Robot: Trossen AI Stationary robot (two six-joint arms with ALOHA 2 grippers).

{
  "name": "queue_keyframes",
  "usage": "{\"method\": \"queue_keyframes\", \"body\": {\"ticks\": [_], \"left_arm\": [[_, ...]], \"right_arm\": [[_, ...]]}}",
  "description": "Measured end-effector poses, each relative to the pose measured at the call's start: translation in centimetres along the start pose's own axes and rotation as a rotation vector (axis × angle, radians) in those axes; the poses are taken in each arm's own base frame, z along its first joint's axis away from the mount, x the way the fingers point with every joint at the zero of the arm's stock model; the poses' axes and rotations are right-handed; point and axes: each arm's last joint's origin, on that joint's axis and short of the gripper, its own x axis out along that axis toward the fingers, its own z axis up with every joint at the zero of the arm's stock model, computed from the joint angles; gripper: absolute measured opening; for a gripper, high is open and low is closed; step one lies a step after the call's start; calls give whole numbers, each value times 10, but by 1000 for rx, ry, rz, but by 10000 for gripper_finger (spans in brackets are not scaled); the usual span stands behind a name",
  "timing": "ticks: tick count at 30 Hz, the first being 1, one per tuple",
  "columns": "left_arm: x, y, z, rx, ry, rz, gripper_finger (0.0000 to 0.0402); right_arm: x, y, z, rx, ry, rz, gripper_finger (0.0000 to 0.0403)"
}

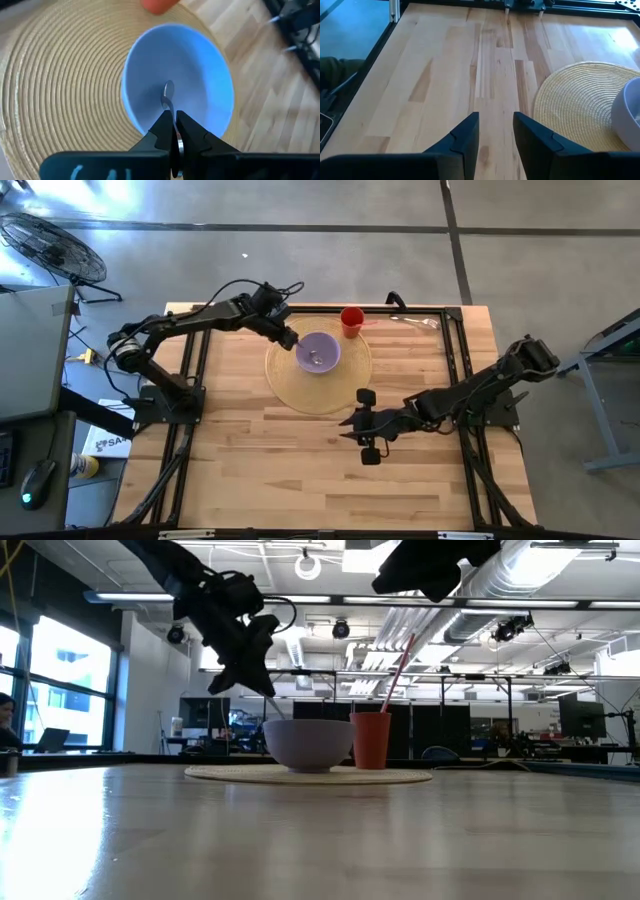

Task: Pick & Place Utensil
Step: Put the silver spoon into the violet bowl

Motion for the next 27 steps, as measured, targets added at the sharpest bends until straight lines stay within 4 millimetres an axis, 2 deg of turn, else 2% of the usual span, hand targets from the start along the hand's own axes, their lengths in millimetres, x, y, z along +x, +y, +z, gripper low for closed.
{"method": "queue_keyframes", "body": {"ticks": [6,12,27], "left_arm": [[9,6,0,-67,12,9,4],[20,9,-1,-75,40,14,20],[21,11,-2,-49,40,35,33]], "right_arm": [[0,0,0,5,-2,-10,114],[0,-1,0,6,-6,-22,114],[0,-1,0,8,-8,-28,114]]}}
